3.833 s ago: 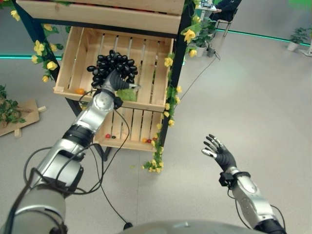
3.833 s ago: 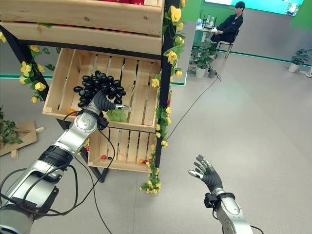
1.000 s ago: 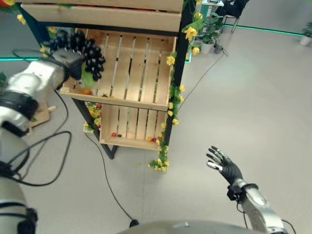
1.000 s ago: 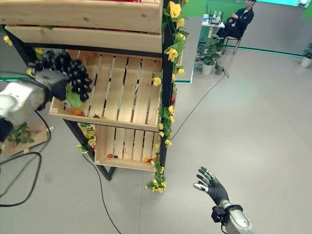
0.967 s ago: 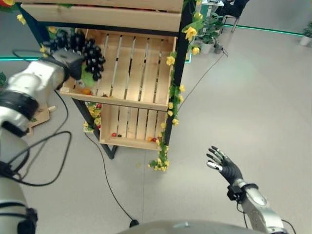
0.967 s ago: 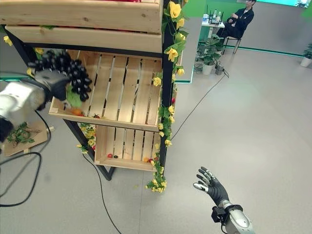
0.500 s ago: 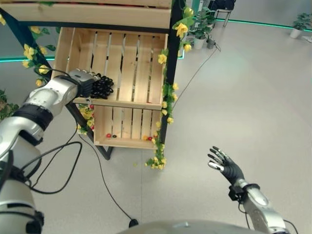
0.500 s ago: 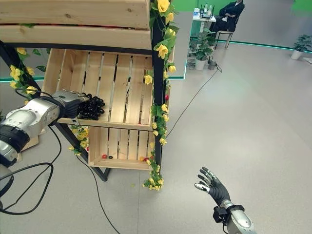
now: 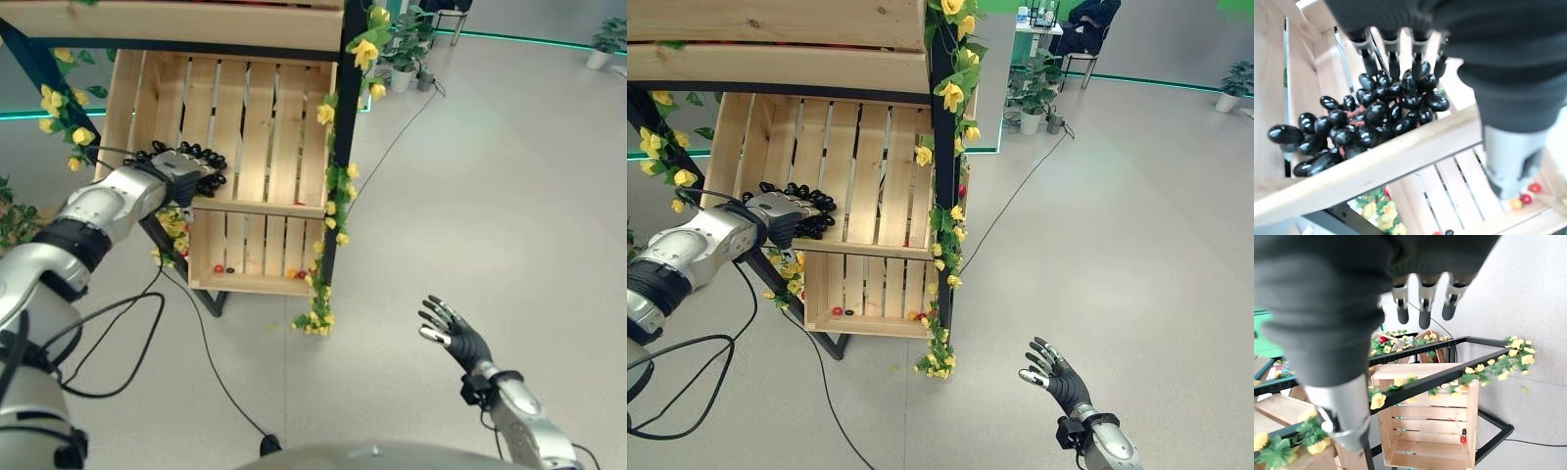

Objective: Pick up the fruits from the basket on one side to the basket on the other side

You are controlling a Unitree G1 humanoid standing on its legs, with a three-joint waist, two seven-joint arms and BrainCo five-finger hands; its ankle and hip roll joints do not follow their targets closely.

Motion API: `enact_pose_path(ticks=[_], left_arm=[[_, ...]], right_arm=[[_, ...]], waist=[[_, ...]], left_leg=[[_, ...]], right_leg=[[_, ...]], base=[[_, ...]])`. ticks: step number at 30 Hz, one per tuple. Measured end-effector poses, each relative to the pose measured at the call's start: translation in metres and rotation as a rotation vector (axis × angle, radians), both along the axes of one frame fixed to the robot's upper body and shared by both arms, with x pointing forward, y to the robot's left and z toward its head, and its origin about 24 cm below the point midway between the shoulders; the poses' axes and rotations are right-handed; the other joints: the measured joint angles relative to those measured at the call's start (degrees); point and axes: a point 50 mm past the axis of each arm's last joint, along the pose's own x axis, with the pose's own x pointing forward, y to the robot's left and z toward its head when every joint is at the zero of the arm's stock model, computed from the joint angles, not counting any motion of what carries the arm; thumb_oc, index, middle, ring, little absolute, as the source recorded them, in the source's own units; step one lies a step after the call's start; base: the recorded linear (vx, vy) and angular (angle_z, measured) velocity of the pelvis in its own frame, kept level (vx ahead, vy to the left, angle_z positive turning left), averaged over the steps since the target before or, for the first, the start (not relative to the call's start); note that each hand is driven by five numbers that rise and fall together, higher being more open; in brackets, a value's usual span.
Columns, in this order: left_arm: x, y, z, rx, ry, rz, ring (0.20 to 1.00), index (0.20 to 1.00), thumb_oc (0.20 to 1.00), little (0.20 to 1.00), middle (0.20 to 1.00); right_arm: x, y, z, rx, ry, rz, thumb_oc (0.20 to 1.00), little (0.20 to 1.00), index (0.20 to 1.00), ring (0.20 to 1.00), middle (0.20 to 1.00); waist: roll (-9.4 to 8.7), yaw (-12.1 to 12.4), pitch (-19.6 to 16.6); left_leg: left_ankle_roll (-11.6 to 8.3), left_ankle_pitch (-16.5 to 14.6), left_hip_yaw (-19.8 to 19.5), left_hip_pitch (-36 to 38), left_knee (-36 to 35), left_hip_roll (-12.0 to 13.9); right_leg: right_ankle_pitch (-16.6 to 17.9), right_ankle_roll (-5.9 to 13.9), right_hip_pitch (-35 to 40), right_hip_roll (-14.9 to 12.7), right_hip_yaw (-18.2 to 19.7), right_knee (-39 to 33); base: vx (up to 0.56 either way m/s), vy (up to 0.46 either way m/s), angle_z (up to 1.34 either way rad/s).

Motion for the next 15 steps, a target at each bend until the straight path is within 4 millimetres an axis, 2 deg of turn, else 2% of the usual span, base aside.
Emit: enact_pose_path(ticks=[2,4,6,8,10,12,13,15], left_arm=[[-0.003,-0.006,0.022,-0.11,-0.096,-0.04,1.0,1.0,1.0,1.0,1.0],[-0.016,-0.013,0.046,-0.406,-0.234,-0.115,1.0,1.0,1.0,1.0,1.0],[-0.027,-0.012,0.053,-0.568,-0.279,-0.147,1.0,1.0,1.0,1.0,1.0],[-0.039,-0.005,0.045,-0.697,-0.272,-0.145,1.0,1.0,1.0,1.0,1.0],[-0.06,0.005,0.023,-0.93,-0.265,-0.13,1.0,1.0,1.0,1.0,1.0],[-0.072,0.008,-0.002,-1.13,-0.223,-0.097,1.0,1.0,1.0,1.0,1.0],[-0.093,0.016,-0.034,-1.453,-0.254,-0.032,1.0,1.0,1.0,1.0,1.0],[-0.111,0.02,-0.07,-1.675,-0.24,0.075,1.0,1.0,1.0,1.0,1.0]], right_arm=[[0.0,0.0,0.0,0.005,-0.002,-0.005,1.0,1.0,1.0,1.0,1.0],[0.0,-0.002,0.001,0.007,-0.007,-0.017,1.0,1.0,1.0,1.0,1.0],[0.0,-0.007,0.003,0.003,-0.015,-0.035,1.0,1.0,1.0,1.0,1.0],[-0.001,-0.011,0.005,0.004,-0.028,-0.062,1.0,1.0,1.0,1.0,1.0],[-0.003,-0.016,0.006,0.004,-0.034,-0.092,1.0,1.0,1.0,1.0,1.0],[-0.005,-0.017,0.006,0.01,-0.037,-0.113,1.0,1.0,1.0,1.0,1.0],[-0.005,-0.016,0.009,0.02,-0.056,-0.125,1.0,1.0,1.0,1.0,1.0],[-0.006,-0.015,0.009,0.023,-0.059,-0.129,1.0,1.0,1.0,1.0,1.0]], waist=[[-0.07,0.0,0.1],[0.01,0.2,0.3],[0.24,0.7,0.5],[0.62,1.3,0.8],[0.98,1.6,1.1],[0.81,2.7,1.3],[0.72,3.0,1.4],[-0.12,3.4,1.9]], left_leg=[[0.0,0.0,0.0,0.0,0.0,0.0],[-0.09,-0.1,-0.1,0.1,0.0,0.0],[-0.16,-0.2,-0.1,0.1,0.0,0.1],[-0.26,-0.3,-0.1,0.4,0.0,0.1],[-0.35,-0.3,-0.2,0.4,0.0,0.2],[-0.39,-0.4,-0.1,0.4,0.0,0.2],[-0.41,-0.4,-0.1,0.4,0.0,0.2],[-0.43,-0.4,-0.2,0.4,0.0,0.3]], right_leg=[[0.0,0.0,0.0,0.0,-0.1,0.0],[0.0,0.0,0.1,0.1,-0.2,0.0],[0.0,-0.04,0.1,0.3,-0.2,0.0],[0.0,-0.06,0.2,0.3,-0.2,0.0],[-0.1,-0.09,0.2,0.4,-0.2,0.0],[-0.1,-0.16,0.2,0.5,-0.3,0.0],[-0.2,-0.16,0.2,0.3,-0.2,0.0],[-0.2,-0.22,0.3,0.3,-0.2,0.0]], base=[[0.0,0.0,0.0],[0.0,0.0,0.0],[0.01,-0.001,-0.05],[0.01,-0.001,-0.08],[0.01,0.001,0.04],[0.0,0.0,0.0],[0.0,0.0,0.0],[0.01,0.01,0.05]])
